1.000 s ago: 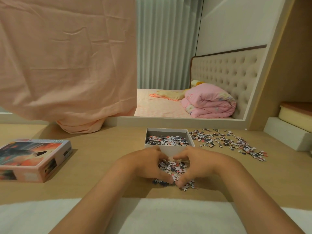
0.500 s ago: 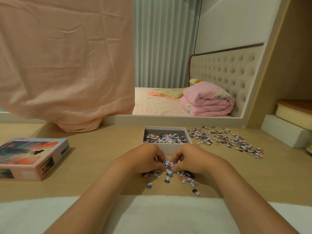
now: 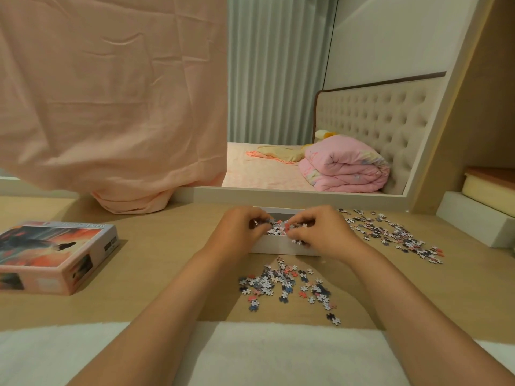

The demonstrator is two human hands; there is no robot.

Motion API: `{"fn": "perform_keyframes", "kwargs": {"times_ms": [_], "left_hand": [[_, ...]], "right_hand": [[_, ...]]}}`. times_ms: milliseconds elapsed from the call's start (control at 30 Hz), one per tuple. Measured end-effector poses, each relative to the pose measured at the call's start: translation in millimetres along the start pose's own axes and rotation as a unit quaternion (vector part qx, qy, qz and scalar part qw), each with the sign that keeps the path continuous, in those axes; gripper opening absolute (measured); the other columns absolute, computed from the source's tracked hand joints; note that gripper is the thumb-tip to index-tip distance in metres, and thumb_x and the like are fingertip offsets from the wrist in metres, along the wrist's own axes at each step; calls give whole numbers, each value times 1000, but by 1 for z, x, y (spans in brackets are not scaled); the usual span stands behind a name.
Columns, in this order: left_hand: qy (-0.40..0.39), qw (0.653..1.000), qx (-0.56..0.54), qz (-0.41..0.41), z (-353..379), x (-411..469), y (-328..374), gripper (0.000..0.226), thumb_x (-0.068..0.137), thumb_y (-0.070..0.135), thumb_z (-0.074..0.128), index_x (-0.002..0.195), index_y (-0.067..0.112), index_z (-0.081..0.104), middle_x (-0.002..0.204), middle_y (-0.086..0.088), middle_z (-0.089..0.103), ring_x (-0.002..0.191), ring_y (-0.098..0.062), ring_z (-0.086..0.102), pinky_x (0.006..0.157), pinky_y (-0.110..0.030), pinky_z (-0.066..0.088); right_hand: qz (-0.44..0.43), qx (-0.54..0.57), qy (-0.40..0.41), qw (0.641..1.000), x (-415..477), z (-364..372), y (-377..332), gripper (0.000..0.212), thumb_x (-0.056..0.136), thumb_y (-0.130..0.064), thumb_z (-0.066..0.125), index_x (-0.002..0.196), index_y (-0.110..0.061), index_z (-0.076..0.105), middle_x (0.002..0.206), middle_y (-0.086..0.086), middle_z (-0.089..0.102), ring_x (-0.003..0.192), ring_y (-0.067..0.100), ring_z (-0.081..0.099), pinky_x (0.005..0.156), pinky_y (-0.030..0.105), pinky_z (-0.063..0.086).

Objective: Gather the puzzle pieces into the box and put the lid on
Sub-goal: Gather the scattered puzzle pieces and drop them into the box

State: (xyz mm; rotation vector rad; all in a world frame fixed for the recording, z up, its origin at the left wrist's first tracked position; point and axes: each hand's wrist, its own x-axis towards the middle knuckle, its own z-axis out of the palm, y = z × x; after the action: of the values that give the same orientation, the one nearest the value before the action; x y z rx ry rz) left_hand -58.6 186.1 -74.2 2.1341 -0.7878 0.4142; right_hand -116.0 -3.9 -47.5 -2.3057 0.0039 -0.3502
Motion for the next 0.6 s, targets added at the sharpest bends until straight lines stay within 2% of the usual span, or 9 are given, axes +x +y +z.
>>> {"fn": "perform_keyframes", "kwargs": {"times_ms": [100, 200, 267, 333, 400, 433, 533, 600], "left_hand": [[55, 998, 20, 5, 2, 7, -6, 12, 89, 20, 69, 100, 18, 75, 81, 4, 65, 72, -8, 55, 63, -16, 38], [52, 997, 52, 5, 9, 10, -20, 14, 91, 19, 67, 103, 18, 75, 87, 1, 64, 79, -12, 54, 68, -21, 39], [31, 997, 66, 10, 12, 10, -29, 16, 92, 18, 64, 104, 17, 75, 90, -1, 65, 83, -15, 55, 72, -25, 38], [20, 997, 67, 22, 14, 10, -35, 20, 95, 18, 60, 110, 17, 73, 94, -2, 64, 89, -18, 55, 72, -23, 32], [1, 996, 79, 29, 17, 11, -38, 28, 99, 20, 52, 123, 19, 67, 104, -3, 64, 98, -20, 53, 79, -25, 33], [-17, 996, 88, 26, 19, 10, -39, 32, 101, 21, 48, 130, 20, 63, 110, -3, 64, 103, -21, 50, 84, -27, 35], [-47, 995, 90, 14, 21, 9, -40, 39, 103, 27, 42, 141, 24, 51, 124, -1, 60, 113, -21, 48, 98, -36, 37], [-44, 996, 72, 13, 20, 7, -39, 40, 102, 30, 42, 142, 25, 49, 131, 2, 57, 120, -18, 48, 103, -35, 37]], "right_hand": [[-13, -7, 54, 998, 18, 4, -2, 6, 80, -22, 82, 84, -26, 80, 70, -4, 72, 57, 11, 59, 61, 33, 54], [-15, -20, 77, 997, 33, 14, 1, 8, 82, -21, 81, 90, -22, 80, 68, -12, 65, 59, 5, 54, 60, 22, 43], [-18, -33, 60, 998, 38, 22, 6, 11, 87, -20, 76, 97, -20, 79, 75, -12, 67, 67, 4, 57, 65, 21, 42], [-28, -56, 16, 998, 39, 28, 11, 18, 94, -23, 67, 109, -20, 77, 91, -8, 71, 83, 9, 62, 76, 25, 45], [-38, -69, -24, 997, 39, 29, 13, 24, 99, -26, 59, 117, -23, 73, 95, -10, 70, 92, 11, 62, 82, 28, 46], [-44, -67, -27, 996, 39, 28, 14, 25, 100, -27, 57, 120, -25, 72, 94, -11, 69, 91, 11, 61, 80, 27, 44], [-51, -53, 12, 997, 38, 24, 15, 26, 99, -25, 58, 123, -27, 70, 93, -11, 69, 81, 8, 60, 71, 25, 43], [-56, -54, 10, 997, 33, 21, 14, 25, 98, -24, 60, 119, -30, 72, 97, -9, 72, 86, 9, 63, 77, 28, 49]]}}
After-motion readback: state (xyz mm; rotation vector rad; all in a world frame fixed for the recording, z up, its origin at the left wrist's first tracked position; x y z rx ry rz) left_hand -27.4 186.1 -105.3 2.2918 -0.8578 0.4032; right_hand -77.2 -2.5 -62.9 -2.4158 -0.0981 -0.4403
